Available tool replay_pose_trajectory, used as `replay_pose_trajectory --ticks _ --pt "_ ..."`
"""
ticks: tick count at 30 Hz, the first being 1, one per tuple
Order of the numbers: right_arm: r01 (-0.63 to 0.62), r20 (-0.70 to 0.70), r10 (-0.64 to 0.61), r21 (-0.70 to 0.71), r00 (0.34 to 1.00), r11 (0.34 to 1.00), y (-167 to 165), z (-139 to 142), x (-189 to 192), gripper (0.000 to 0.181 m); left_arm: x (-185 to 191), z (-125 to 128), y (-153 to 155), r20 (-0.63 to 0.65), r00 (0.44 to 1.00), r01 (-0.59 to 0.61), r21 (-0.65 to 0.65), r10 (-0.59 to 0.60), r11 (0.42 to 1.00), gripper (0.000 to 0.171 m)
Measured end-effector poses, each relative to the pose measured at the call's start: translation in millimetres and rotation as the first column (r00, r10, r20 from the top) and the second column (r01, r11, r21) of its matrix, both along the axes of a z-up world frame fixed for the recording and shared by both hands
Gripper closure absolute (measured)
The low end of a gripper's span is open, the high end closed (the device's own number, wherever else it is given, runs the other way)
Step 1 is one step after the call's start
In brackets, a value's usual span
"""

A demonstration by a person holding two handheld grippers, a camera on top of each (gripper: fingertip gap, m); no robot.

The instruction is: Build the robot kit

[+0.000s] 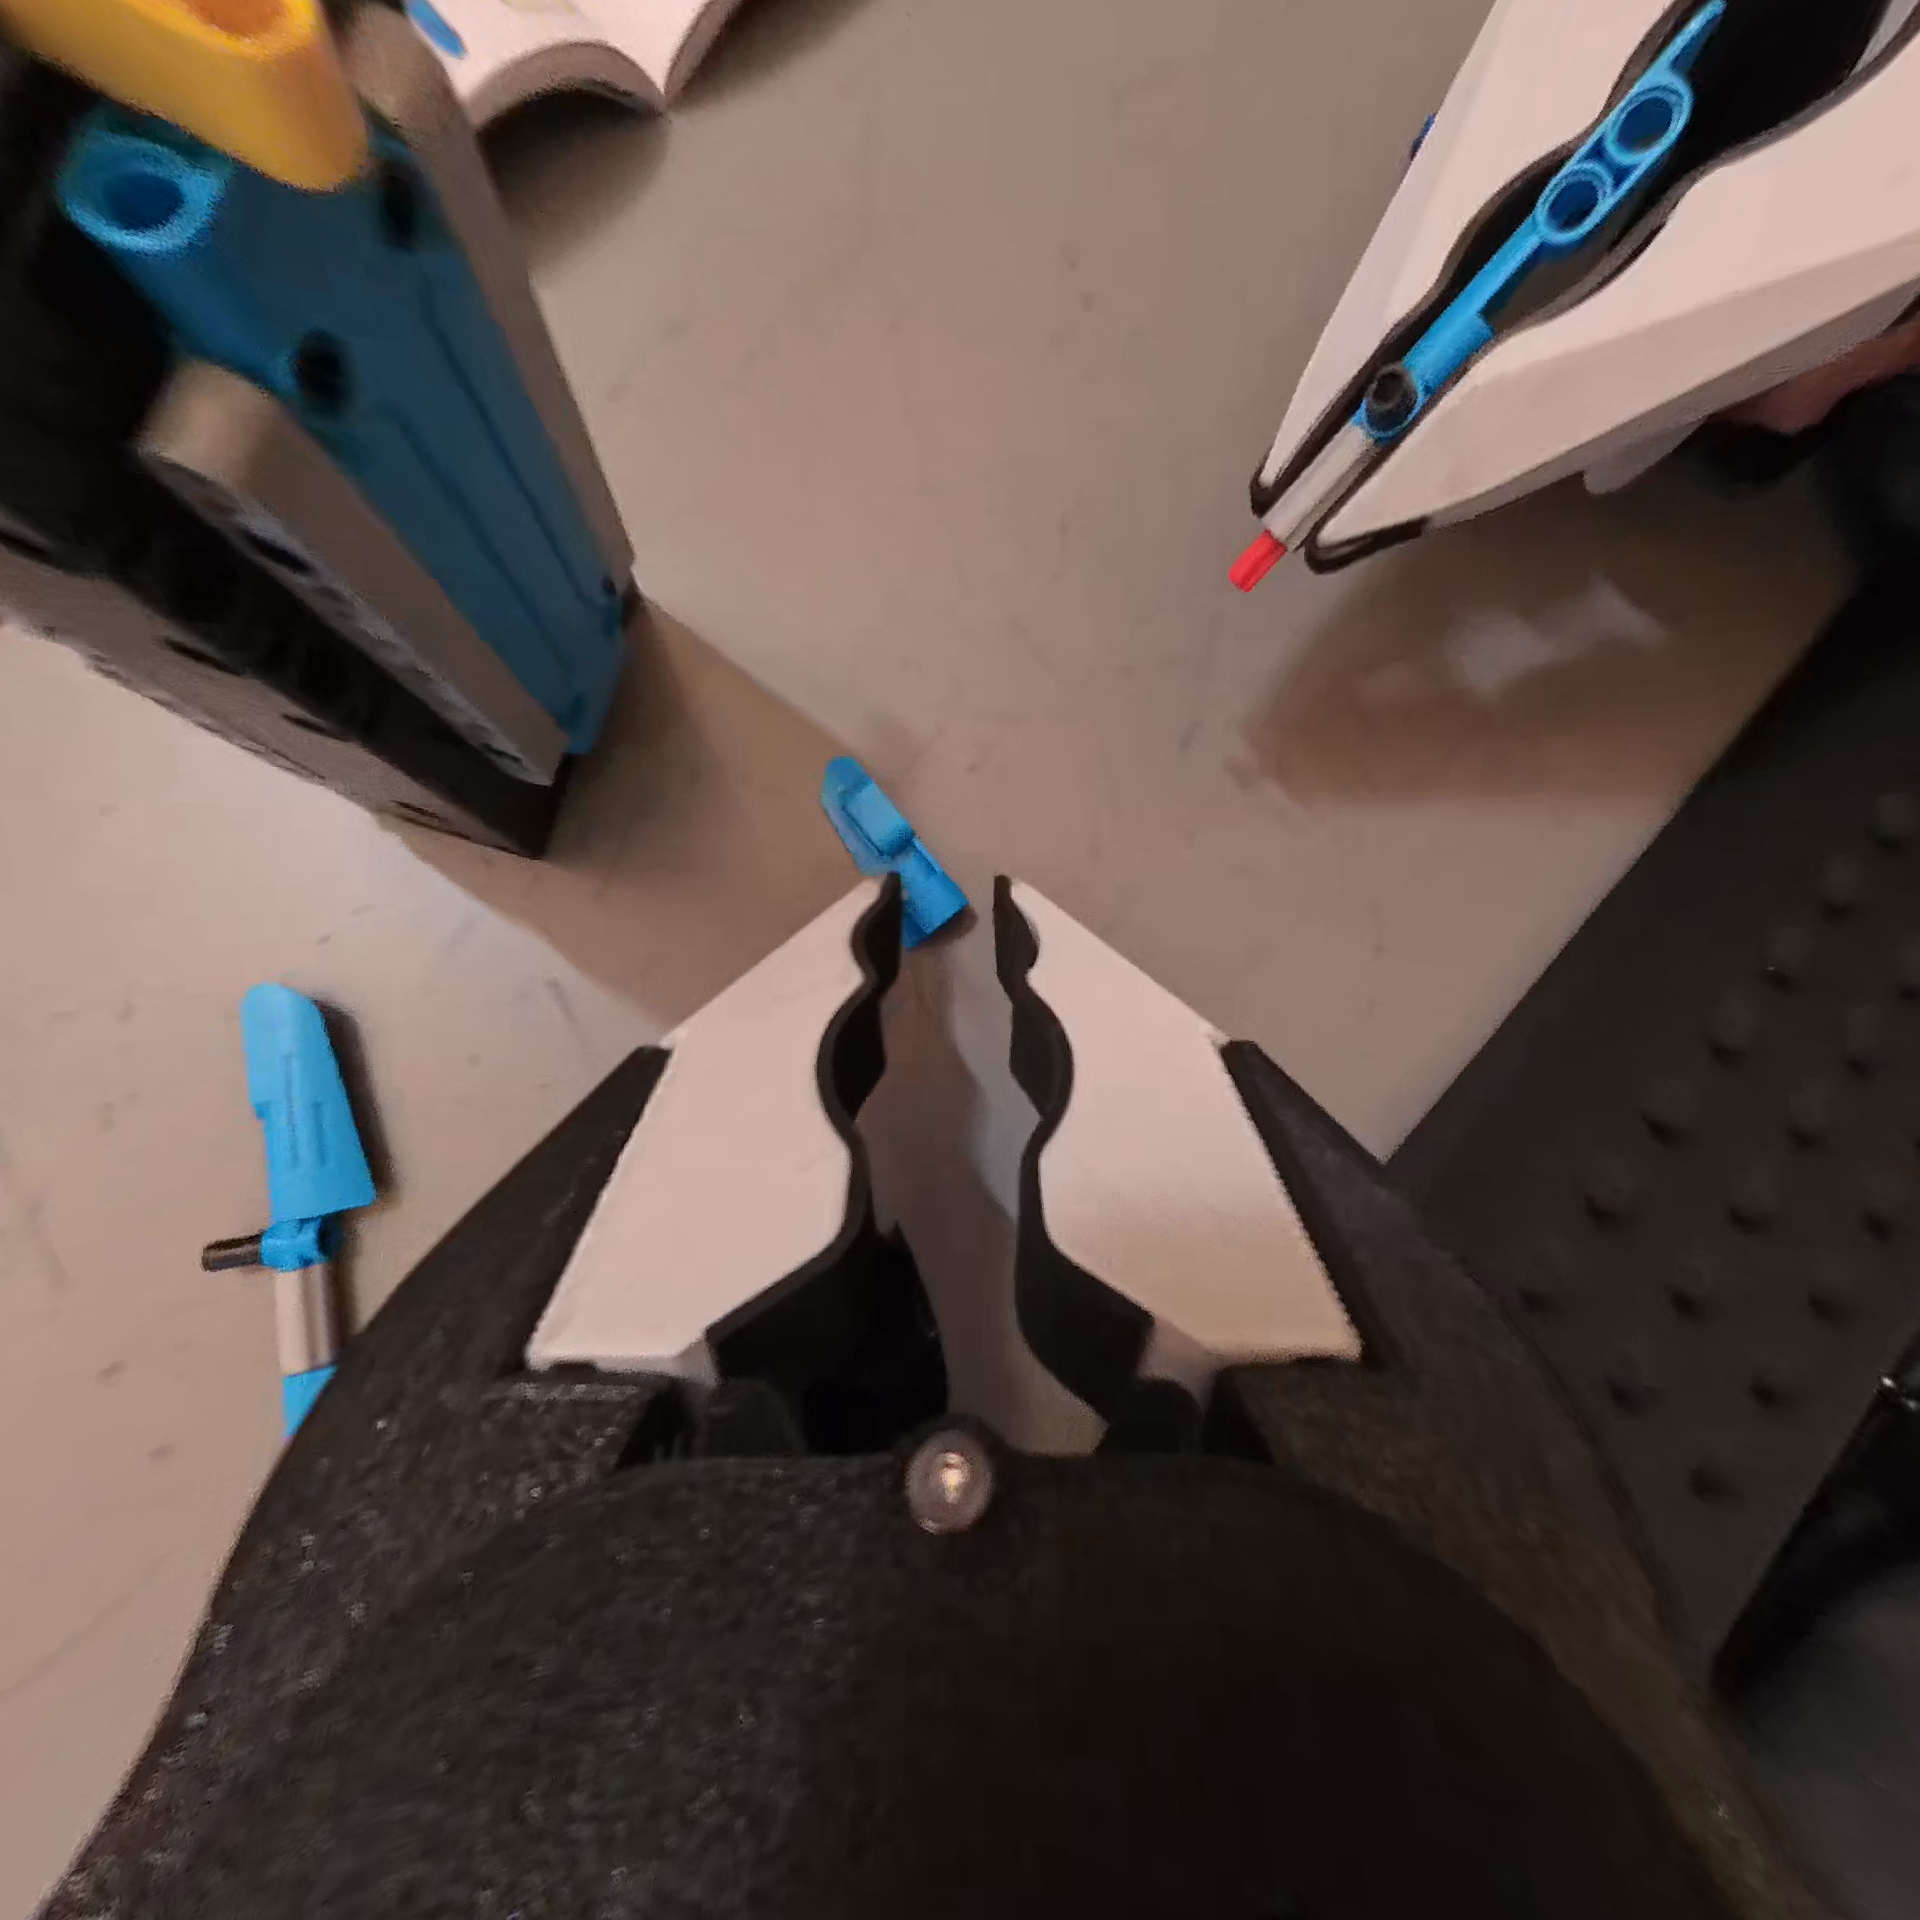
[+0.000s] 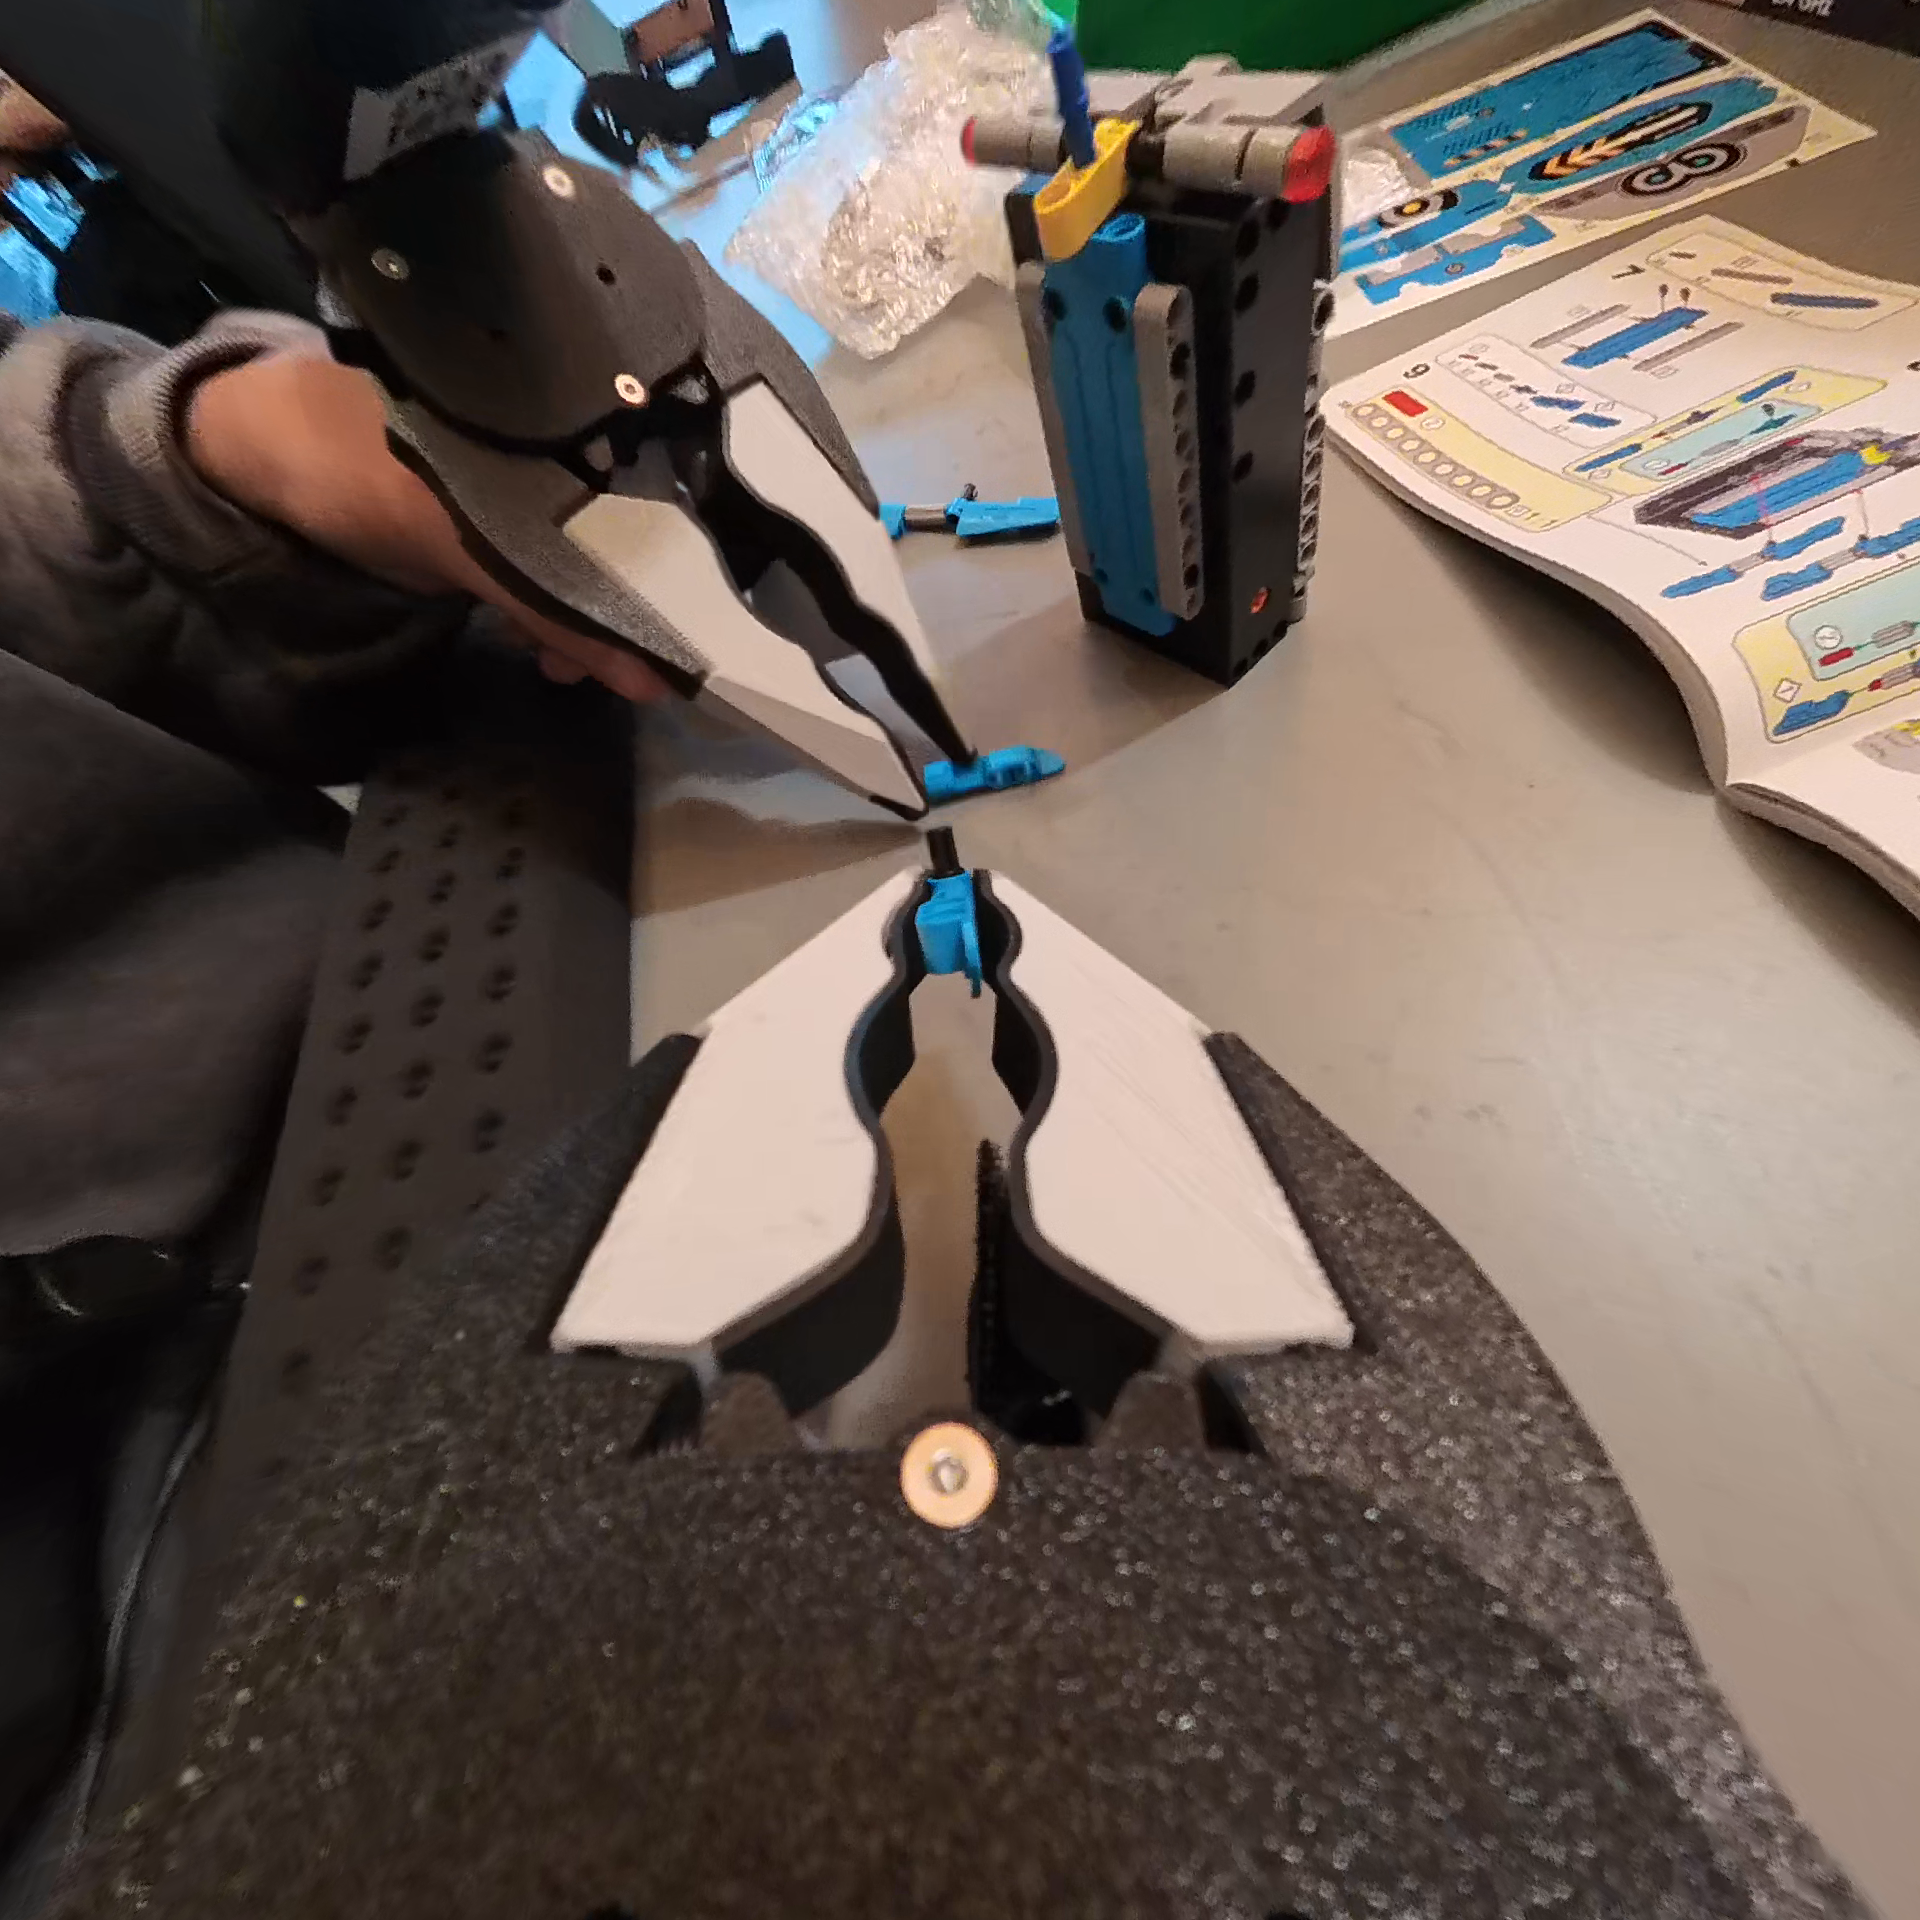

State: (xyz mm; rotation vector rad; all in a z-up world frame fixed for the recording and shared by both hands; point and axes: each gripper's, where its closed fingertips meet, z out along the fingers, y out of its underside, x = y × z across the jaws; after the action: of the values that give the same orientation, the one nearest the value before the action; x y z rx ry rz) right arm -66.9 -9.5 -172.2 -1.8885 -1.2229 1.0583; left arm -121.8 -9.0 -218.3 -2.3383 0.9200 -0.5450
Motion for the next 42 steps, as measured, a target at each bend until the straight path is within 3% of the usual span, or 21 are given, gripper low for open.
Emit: replay_pose_trajectory --ticks 3,7,9,12,14,18,24,28,32,35,38,42 --pt "-0.015 0.053 0.013 0.028 0.999 1.000 -3.5 -7.1 -1.2 0.174 15.6 0.4 -12.7 0.025 0.999 0.027 -0.031 -0.026 0.999 0.154" --pt "-0.024 0.079 0.022 0.030 0.997 0.999 -5.8 -11.6 -1.5 0.174 35.3 3.5 -30.7 0.044 0.993 0.114 -0.050 -0.112 0.992 0.139" --pt "-0.021 0.074 0.018 0.031 0.997 0.999 -5.5 -10.2 -0.6 0.174 39.0 16.0 -39.0 0.091 0.973 0.216 -0.028 -0.213 0.976 0.138" --pt "-0.015 0.054 0.013 0.031 0.998 0.999 -4.6 -5.7 0.4 0.174 36.3 40.5 -43.8 0.071 0.885 0.446 0.159 -0.461 0.881 0.132" --pt "-0.014 0.049 0.012 0.031 0.999 0.999 -4.3 -4.3 0.4 0.174 33.0 43.1 -32.2 0.023 0.841 0.519 0.251 -0.541 0.817 0.131" --pt "-0.017 0.050 0.015 0.035 0.999 0.999 -5.0 -5.1 1.7 0.174 35.9 25.6 -35.2 0.067 0.728 0.665 0.173 -0.682 0.727 0.126" --pt "-0.012 0.040 0.011 0.023 0.999 1.000 -2.1 -4.4 4.5 0.174 36.9 0.6 -24.9 0.093 0.758 0.639 0.098 -0.646 0.763 0.129" --pt "-0.019 0.035 0.019 0.006 0.999 1.000 -1.9 -5.3 3.4 0.174 30.3 3.9 -24.6 0.147 0.798 0.582 0.062 -0.584 0.811 0.136" --pt "-0.022 0.038 0.022 0.000 0.999 1.000 -2.6 -6.5 3.1 0.174 23.0 7.1 -54.6 0.213 0.773 0.616 -0.029 -0.597 0.787 0.145" --pt "-0.022 0.033 0.022 0.000 0.999 1.000 -2.2 -5.2 2.6 0.174 24.1 12.6 -53.0 0.175 0.774 0.611 0.042 -0.608 0.790 0.145" --pt "-0.024 0.038 0.025 -0.004 0.999 1.000 -2.6 -7.3 2.2 0.174 28.2 11.7 -49.0 0.114 0.748 0.646 0.101 -0.654 0.756 0.144" --pt "-0.022 0.048 0.022 -0.007 0.999 1.000 -2.4 -10.4 3.1 0.174 32.1 2.2 -52.5 0.141 0.746 0.658 -0.006 -0.651 0.753 0.144"
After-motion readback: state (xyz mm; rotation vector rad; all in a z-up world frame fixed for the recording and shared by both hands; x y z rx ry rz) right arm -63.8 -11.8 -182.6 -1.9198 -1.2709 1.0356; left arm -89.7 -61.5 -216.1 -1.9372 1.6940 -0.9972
